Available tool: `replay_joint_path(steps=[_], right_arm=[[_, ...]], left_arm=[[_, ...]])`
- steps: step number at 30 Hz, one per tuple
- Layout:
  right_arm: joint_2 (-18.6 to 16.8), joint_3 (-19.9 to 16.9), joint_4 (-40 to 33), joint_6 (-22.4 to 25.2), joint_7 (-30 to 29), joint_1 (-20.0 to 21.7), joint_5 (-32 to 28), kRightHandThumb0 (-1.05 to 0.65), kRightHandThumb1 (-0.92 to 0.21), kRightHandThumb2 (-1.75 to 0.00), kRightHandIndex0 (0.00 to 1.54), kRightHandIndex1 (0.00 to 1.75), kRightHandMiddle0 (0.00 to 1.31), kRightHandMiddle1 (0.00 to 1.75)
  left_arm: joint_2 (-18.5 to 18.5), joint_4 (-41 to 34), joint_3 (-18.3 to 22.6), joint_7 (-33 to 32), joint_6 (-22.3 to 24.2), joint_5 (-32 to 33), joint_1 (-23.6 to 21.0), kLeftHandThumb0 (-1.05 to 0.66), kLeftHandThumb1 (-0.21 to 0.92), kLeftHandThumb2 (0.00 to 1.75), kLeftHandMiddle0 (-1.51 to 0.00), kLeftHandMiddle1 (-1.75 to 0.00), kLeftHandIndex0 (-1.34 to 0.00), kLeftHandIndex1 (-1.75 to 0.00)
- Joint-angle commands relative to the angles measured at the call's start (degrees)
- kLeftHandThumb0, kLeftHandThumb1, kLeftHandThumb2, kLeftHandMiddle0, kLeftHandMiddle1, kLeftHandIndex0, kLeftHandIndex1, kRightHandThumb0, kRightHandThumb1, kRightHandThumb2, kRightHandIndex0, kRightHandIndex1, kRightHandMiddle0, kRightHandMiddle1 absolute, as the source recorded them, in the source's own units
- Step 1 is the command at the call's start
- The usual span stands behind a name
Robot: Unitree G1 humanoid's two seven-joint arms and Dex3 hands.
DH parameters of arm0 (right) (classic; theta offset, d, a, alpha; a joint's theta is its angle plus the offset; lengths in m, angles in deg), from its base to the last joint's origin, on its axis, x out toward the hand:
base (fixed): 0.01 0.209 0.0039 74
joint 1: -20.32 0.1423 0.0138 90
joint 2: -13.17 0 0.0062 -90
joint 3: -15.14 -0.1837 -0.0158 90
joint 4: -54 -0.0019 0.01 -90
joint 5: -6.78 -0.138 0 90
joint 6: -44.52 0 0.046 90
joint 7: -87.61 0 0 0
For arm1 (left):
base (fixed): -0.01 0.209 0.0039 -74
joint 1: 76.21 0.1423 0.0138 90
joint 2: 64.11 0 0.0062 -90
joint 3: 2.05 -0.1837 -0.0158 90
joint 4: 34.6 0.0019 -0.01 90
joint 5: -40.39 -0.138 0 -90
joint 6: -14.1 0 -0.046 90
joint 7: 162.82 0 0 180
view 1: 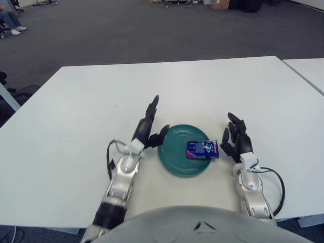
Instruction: Put the gum into the plate.
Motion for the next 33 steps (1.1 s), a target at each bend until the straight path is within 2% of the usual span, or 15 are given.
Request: replay_joint_path(steps=[1, 8, 12, 15, 17, 22, 26, 33], right_arm=[[-0.7, 0.2, 4.5, 6.7, 1.0, -4.3, -0.5, -0.7, -0.92, -1.0, 0.2, 0.01, 0.0, 0.59], [-0.7, 0.1, 4.3, 7.0, 1.4, -4.2, -1.0, -0.7, -0.92, -1.0, 0.2, 0.01, 0.0, 0.58], [-0.7, 0.3, 3.8, 7.0, 1.3, -4.5, -0.7, -0.7, -0.92, -1.0, 0.21, 0.01, 0.0, 0.58], [-0.5, 0.6, 3.0, 6.9, 1.8, -5.0, -0.7, -0.7, -0.92, -1.0, 0.2, 0.01, 0.0, 0.57], [-0.4, 0.7, 2.7, 6.9, 1.9, -5.2, -0.6, -0.71, -0.92, -1.0, 0.2, 0.0, 0.0, 0.56], [-0.2, 0.8, 1.9, 6.9, 1.9, -5.6, -0.3, -0.71, -0.92, -1.01, 0.19, 0.0, 0.0, 0.55], [-0.2, 1.1, 1.0, 6.7, 1.9, -6.1, 0.1, -0.71, -0.92, -1.01, 0.2, 0.0, 0.0, 0.56], [0.2, 1.5, -0.2, 6.9, 1.9, -6.8, 0.8, -0.72, -0.92, -1.01, 0.21, 0.01, 0.0, 0.58]], left_arm=[[-0.8, 0.9, 1.3, -1.1, 0.7, 1.6, 2.7, -1.05, 0.92, 0.85, 0.0, 0.0, 0.0, 0.0], [-2.5, 1.8, 1.7, -2.1, 4.1, 1.9, 3.6, -1.05, 0.92, 0.95, 0.0, 0.0, 0.0, 0.0], [-3.9, 4.4, 1.8, -3.3, 3.8, 1.7, 3.3, -1.05, 0.92, 0.98, 0.0, 0.0, 0.0, 0.0], [-5.1, 8.1, 2.5, -4.0, 1.9, 2.5, 3.4, -1.05, 0.92, 1.0, -0.02, -0.01, -0.02, -0.01], [-5.5, 9.8, 3.0, -4.1, 0.9, 3.1, 3.7, -1.05, 0.92, 1.03, -0.12, -0.02, -0.01, -0.31], [-6.4, 11.1, 4.2, -4.6, 1.1, 4.3, 5.3, -1.0, 0.92, 1.03, -0.26, -0.04, 0.0, -0.69], [-7.2, 10.8, 5.0, -4.7, 2.3, 6.5, 7.2, -0.94, 0.92, 1.03, -0.37, -0.07, -0.06, -0.86], [-7.5, 10.2, 4.7, -3.0, 4.8, 10.2, 7.7, -0.88, 0.92, 0.98, -0.46, -0.09, -0.15, -0.95]])
